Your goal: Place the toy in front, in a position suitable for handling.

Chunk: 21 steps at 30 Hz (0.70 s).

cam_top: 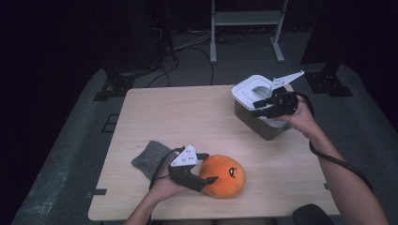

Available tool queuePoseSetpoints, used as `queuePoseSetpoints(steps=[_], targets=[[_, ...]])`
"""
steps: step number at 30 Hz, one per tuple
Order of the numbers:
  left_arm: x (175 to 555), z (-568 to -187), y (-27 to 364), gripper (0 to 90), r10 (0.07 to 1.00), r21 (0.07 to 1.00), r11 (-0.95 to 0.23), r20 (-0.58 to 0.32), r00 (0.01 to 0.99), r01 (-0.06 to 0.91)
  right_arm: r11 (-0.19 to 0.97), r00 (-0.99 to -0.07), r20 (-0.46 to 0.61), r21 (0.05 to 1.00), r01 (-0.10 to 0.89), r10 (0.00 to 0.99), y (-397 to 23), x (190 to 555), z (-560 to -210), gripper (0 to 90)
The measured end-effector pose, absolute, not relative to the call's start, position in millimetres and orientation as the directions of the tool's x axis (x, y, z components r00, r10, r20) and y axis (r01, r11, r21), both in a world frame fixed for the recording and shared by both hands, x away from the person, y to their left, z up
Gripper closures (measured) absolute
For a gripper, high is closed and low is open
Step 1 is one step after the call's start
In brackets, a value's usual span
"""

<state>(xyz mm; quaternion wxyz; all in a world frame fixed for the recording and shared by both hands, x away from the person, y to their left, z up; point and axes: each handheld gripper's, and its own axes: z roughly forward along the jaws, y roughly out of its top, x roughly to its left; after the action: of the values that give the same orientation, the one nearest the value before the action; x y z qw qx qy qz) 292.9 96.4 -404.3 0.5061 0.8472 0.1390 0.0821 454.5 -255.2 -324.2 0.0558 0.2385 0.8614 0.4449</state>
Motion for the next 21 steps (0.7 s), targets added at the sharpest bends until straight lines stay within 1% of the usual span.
queuePoseSetpoints(steps=[14,21], targets=[[299.7,-401.9,103.5,17.4,0.347,0.877,-0.454,0.008,0.938,0.160,0.453,-0.854,0.119,0.805,0.382,0.507,-274.6,469.2,-320.5,46.0],[300.0,-401.2,109.3,16.5,0.362,0.877,-0.452,0.010,0.932,0.166,0.459,-0.845,0.096,0.804,0.377,0.526,-276.4,476.4,-316.7,44.6]])
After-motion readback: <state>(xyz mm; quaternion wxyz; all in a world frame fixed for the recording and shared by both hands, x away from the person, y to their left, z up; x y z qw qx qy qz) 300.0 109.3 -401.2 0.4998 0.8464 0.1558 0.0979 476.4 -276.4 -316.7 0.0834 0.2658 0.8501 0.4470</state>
